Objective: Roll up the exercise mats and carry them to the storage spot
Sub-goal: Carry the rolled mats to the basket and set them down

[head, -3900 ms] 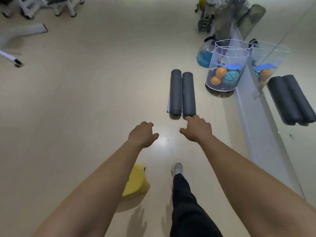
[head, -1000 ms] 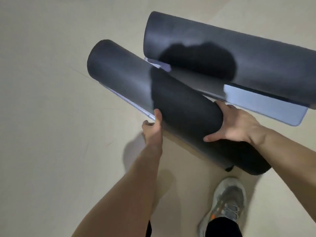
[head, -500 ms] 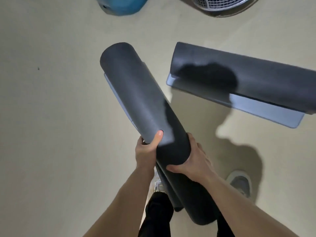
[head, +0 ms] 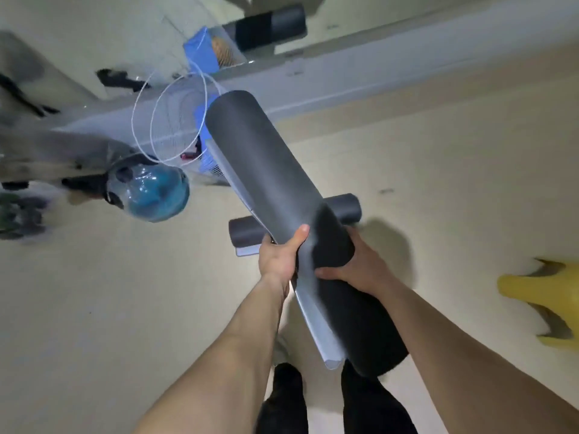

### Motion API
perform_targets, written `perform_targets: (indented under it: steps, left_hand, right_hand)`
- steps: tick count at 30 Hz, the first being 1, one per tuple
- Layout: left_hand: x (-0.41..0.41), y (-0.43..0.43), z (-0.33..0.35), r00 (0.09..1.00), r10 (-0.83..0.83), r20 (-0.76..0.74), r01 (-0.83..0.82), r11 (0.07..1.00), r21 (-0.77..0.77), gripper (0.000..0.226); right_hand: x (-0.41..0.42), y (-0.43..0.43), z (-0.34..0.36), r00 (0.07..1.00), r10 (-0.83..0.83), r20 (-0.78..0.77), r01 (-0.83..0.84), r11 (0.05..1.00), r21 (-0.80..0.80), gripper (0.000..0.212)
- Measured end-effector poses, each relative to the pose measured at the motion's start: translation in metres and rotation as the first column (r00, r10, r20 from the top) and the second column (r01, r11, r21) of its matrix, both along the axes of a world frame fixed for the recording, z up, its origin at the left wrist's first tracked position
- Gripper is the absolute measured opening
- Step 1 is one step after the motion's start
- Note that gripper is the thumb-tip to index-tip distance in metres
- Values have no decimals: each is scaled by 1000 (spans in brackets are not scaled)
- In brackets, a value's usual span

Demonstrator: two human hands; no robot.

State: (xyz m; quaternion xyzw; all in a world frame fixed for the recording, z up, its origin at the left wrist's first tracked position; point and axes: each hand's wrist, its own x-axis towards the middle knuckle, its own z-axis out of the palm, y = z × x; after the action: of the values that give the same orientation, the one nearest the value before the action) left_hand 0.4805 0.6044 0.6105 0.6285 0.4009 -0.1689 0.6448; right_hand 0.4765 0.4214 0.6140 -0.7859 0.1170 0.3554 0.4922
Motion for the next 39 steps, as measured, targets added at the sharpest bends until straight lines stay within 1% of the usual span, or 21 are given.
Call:
perform_targets:
  steps: [3,5,7,9,10,12,14,15,16,18,19,21,24,27,30,32,36,39]
  left_hand:
    - [34,-89,61,985,-162,57,163,986,-20,74]
    - [54,-153,96,966,-246,72,250,968,-38,71]
    - [72,-223,125,940,-328,91,336,937,-92,71]
    - [88,-293,146,910,-403,95,412,901,-137,82]
    - [95,-326,155,892,-440,107,452,880,-147,82]
    - [112,-393,175,844,-517,146,534,837,-120,72]
    - [131,-456,188,807,-565,171,585,805,-99,69]
    - [141,-488,192,788,-589,178,610,788,-90,68]
    - [153,-518,194,771,-609,187,631,771,-87,67]
    - [181,-578,195,739,-641,209,667,739,-94,67]
    - [196,-608,195,719,-660,215,688,720,-93,70]
    - [230,-668,195,678,-694,241,727,681,-87,76]
    - [275,-756,201,618,-742,261,781,619,-88,74]
    - [314,-842,207,578,-773,261,810,583,-68,72]
    - [346,-928,200,552,-793,257,829,555,-67,77]
    - [365,-988,187,559,-792,245,824,564,-56,75]
    - [402,-1105,151,601,-776,193,798,598,-80,59]
    - [432,-1180,112,642,-757,118,766,638,-74,66]
  right_hand:
    - [0,-89,65,983,-178,38,177,984,32,111]
    - [1,-150,99,961,-271,51,268,962,50,100]
    - [3,-215,128,936,-336,103,332,942,57,89]
    - [5,-280,152,894,-420,157,418,907,47,89]
    - [6,-310,162,873,-458,166,458,888,43,91]
    - [9,-371,178,827,-537,164,542,840,19,108]
    - [19,-428,183,784,-598,165,607,795,-3,126]
    - [25,-454,188,765,-623,164,632,775,-6,128]
    - [33,-480,191,745,-647,162,656,755,1,123]
    - [55,-531,199,701,-689,182,696,717,35,107]
    - [66,-556,200,678,-708,195,717,696,33,104]
    - [92,-607,203,635,-742,217,757,653,19,105]
    - [129,-680,209,565,-793,229,812,584,17,101]
    - [161,-755,217,520,-826,218,845,534,10,98]
    - [190,-837,210,508,-835,210,855,518,-7,100]
    - [211,-896,197,520,-825,219,850,525,-42,101]
    - [257,-1021,157,574,-800,175,817,573,-63,100]
    - [293,-1107,123,647,-752,127,763,641,-86,102]
